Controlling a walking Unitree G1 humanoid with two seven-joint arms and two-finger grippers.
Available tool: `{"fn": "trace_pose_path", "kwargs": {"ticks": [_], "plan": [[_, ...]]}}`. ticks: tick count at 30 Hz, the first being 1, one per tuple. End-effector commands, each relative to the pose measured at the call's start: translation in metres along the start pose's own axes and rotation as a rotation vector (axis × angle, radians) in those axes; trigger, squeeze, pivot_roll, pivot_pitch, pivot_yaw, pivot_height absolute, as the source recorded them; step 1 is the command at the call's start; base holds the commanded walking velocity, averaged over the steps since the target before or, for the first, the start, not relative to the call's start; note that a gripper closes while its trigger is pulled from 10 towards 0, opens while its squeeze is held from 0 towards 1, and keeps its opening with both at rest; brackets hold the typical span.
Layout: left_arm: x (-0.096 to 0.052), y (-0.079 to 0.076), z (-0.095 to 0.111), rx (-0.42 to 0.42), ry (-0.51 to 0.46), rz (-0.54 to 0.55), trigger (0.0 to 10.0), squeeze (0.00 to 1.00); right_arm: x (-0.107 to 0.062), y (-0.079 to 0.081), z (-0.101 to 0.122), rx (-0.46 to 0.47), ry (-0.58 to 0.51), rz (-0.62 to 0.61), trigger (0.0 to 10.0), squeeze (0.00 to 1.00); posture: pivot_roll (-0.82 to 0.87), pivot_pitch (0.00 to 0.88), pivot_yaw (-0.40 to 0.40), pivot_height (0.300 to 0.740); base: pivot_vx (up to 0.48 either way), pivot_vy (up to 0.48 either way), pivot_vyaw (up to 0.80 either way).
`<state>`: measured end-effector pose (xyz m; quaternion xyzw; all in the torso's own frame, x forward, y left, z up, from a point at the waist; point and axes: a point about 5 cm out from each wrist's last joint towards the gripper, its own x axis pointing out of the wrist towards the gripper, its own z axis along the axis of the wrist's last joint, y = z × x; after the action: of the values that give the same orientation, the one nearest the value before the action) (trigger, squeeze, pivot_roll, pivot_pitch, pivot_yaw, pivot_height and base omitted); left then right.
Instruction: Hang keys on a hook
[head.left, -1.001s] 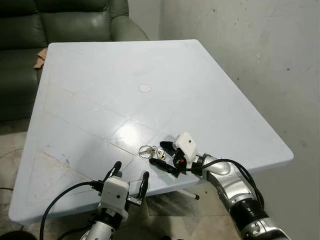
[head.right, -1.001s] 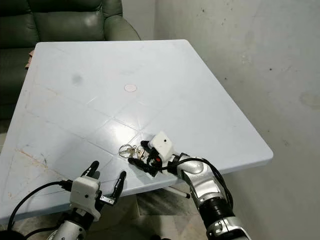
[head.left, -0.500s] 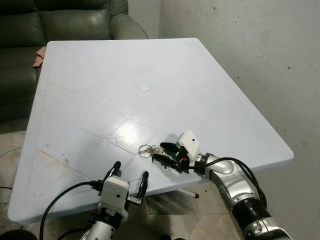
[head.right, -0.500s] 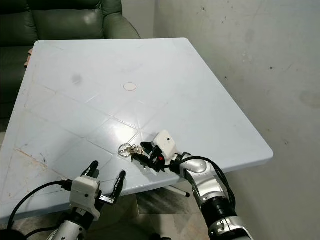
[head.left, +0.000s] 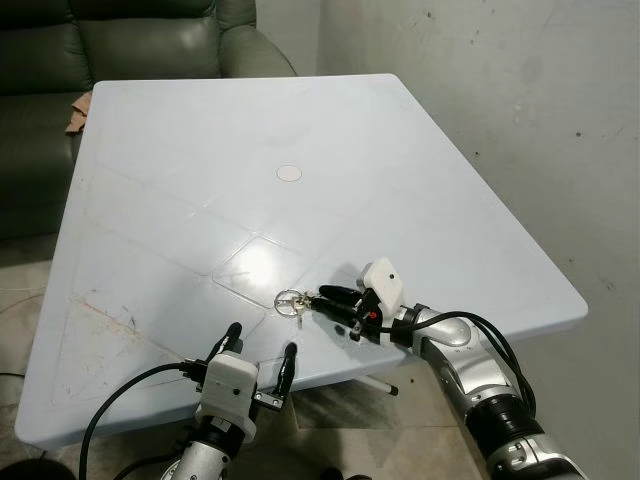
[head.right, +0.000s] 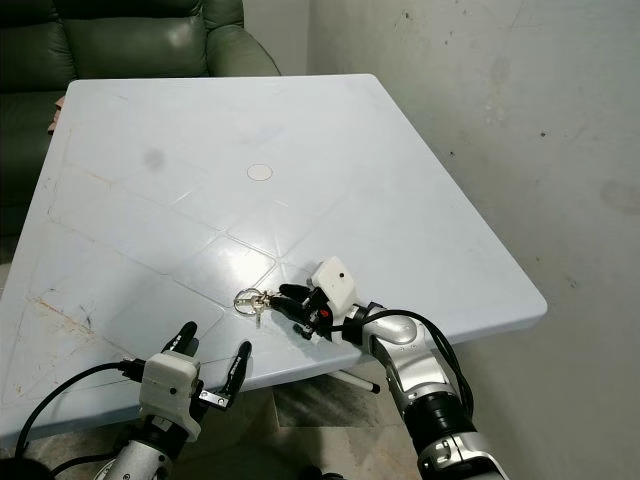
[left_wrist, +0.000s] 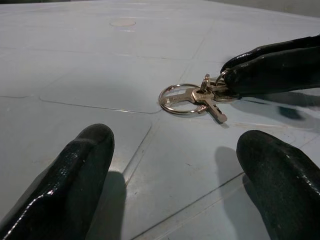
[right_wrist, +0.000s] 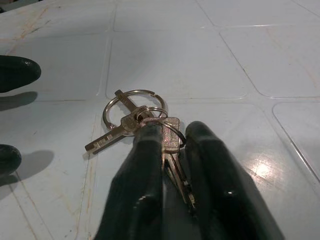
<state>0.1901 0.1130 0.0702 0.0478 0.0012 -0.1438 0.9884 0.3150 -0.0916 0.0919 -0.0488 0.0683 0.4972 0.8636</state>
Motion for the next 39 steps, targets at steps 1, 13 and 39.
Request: {"fn": "trace_pose_path", "kwargs": {"ticks": [1, 13, 39], "plan": [[-0.0013, -0.0016, 0.0022, 0.005, -0.002, -0.005, 10.0, 0.00, -0.0024, -0.0046, 0.0049, -0.007, -0.019, -0.012, 0.0, 0.00, 0.05, 0.152, -0.086, 0.740, 0.000, 0.000, 0.00], [-0.0012, -0.0017, 0.0016, 0.003, 0.001, -0.006, 10.0, 0.00, -0.0031, -0.0061, 0.0051, -0.009, -0.025, -0.018, 0.0, 0.00, 0.06, 0.147, -0.087, 0.740, 0.000, 0.000, 0.00], [0.0001, 0.0005, 0.0022, 0.007, 0.001, 0.001, 10.0, 0.00, -0.0023, -0.0096, 0.0036, -0.061, -0.001, -0.021, 10.0, 0.00, 0.06, 0.141, -0.089, 0.740, 0.000, 0.000, 0.00]]}}
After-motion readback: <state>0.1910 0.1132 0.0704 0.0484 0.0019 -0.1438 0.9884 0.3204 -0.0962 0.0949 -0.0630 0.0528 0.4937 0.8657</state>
